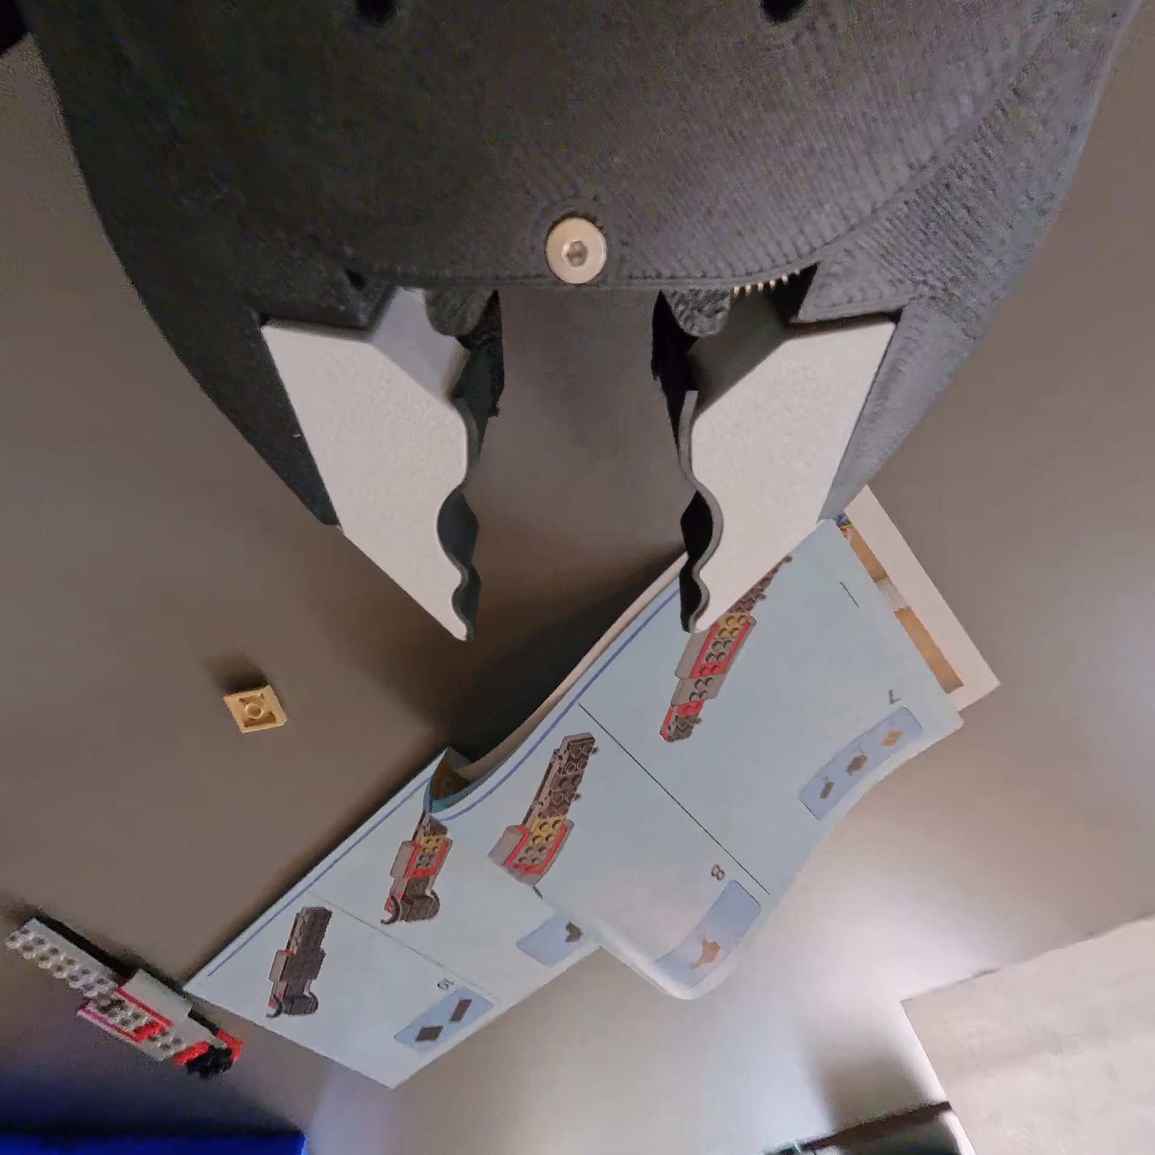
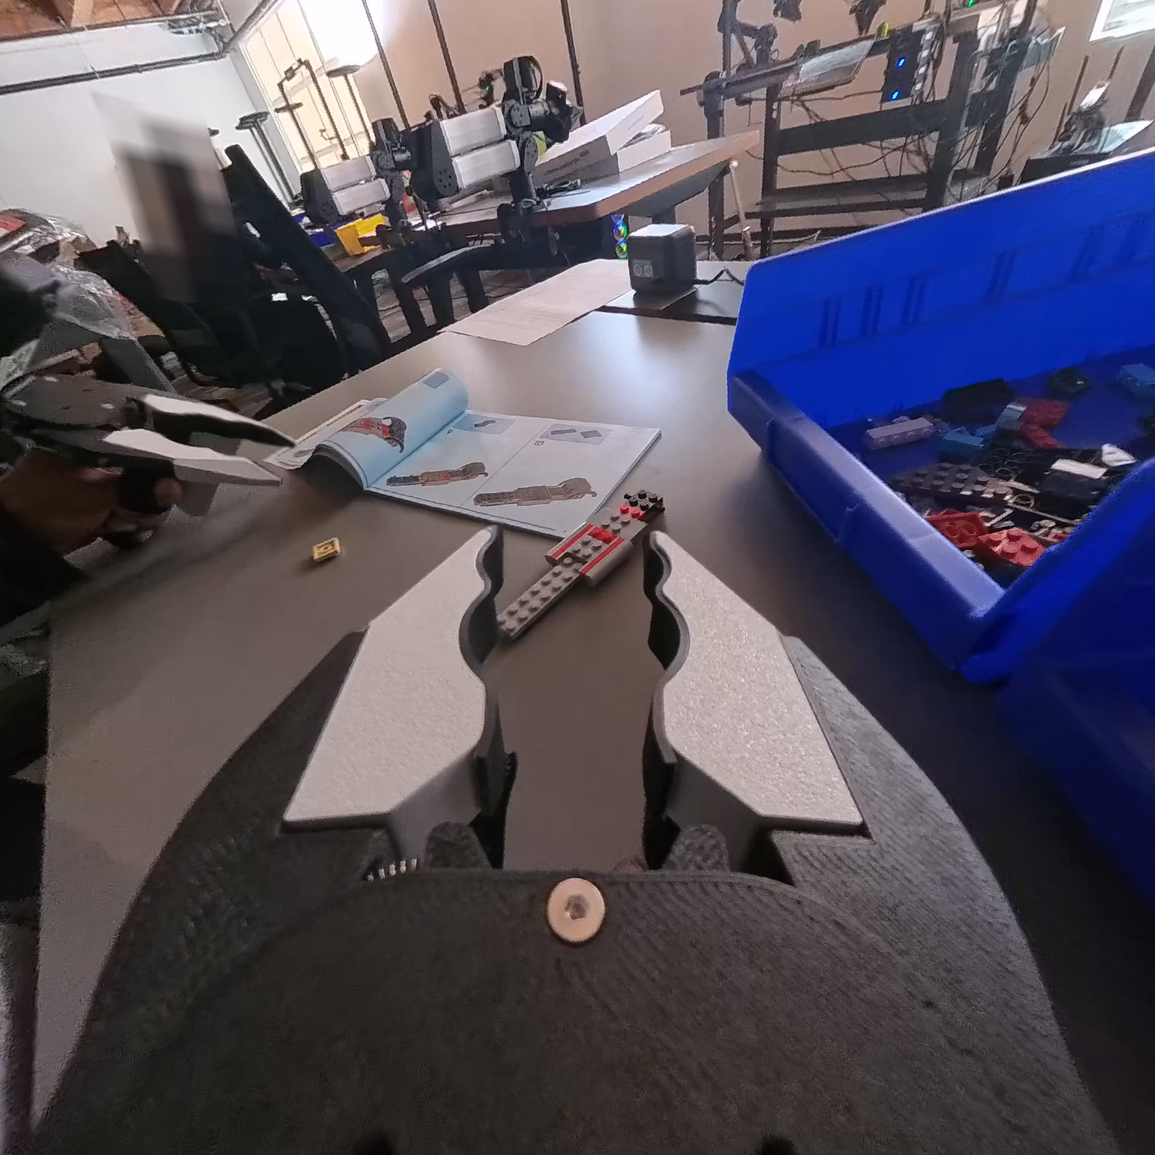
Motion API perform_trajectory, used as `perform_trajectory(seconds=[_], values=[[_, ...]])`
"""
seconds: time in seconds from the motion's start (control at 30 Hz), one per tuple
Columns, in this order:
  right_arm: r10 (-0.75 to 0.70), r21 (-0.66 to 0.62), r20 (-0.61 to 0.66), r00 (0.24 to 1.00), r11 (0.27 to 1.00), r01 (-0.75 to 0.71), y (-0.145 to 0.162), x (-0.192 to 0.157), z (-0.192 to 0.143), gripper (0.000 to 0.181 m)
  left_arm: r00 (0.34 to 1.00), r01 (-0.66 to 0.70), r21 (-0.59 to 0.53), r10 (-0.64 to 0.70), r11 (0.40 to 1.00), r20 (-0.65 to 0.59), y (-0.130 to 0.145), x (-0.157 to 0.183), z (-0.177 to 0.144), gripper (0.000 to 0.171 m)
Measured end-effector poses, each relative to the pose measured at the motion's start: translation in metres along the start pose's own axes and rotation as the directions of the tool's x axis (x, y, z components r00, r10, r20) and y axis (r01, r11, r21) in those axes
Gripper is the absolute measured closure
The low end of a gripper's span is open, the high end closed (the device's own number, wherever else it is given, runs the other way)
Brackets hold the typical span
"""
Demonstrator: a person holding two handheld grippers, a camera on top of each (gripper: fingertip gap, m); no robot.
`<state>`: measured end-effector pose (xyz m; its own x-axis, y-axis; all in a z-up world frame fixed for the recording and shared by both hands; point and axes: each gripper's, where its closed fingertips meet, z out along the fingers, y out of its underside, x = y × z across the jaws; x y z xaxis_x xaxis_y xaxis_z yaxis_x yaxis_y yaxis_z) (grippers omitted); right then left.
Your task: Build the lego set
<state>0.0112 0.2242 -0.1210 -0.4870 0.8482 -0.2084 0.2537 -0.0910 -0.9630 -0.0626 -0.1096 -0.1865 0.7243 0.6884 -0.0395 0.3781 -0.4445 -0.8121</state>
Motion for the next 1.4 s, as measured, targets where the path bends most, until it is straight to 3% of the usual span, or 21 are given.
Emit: perform_trajectory(seconds=[0.1,0.2,0.53,0.77,0.97,1.1,1.27,1.4], values=[[0.02,-0.035,0.029,0.999,0.999,-0.019,0.005,-0.005,0.002,0.134,1.0,0.008,0.051,-0.007,0.999,-0.008,-0.019,0.018,-0.001,0.106],[0.028,-0.051,0.057,0.998,0.998,-0.025,0.008,-0.011,0.002,0.134,0.998,-0.054,0.087,0.057,0.995,-0.037,-0.057,0.052,0.005,0.106],[0.167,-0.026,0.248,0.954,0.986,-0.165,0.006,-0.034,-0.019,0.133,0.885,-0.304,0.166,0.342,0.938,-0.316,-0.193,0.222,0.065,0.102],[0.212,-0.043,0.396,0.894,0.976,-0.212,0.005,-0.047,-0.035,0.131,0.845,-0.299,0.161,0.339,0.941,-0.413,-0.218,0.279,0.103,0.102],[0.242,-0.05,0.402,0.883,0.969,-0.243,0.005,-0.04,-0.04,0.131,0.865,-0.277,0.126,0.304,0.953,-0.399,-0.211,0.271,0.11,0.102],[0.251,-0.055,0.379,0.89,0.967,-0.249,0.006,-0.036,-0.038,0.131,0.913,-0.225,0.111,0.249,0.968,-0.324,-0.189,0.23,0.093,0.102],[0.258,-0.033,0.305,0.917,0.965,-0.261,0.005,-0.023,-0.034,0.131,0.985,-0.077,0.089,0.09,0.993,-0.149,-0.123,0.143,0.044,0.103],[0.255,-0.063,0.248,0.935,0.967,-0.247,0.011,-0.018,-0.027,0.131,1.0,0.02,0.083,-0.019,0.996,-0.017,-0.066,0.081,-0.002,0.103]])
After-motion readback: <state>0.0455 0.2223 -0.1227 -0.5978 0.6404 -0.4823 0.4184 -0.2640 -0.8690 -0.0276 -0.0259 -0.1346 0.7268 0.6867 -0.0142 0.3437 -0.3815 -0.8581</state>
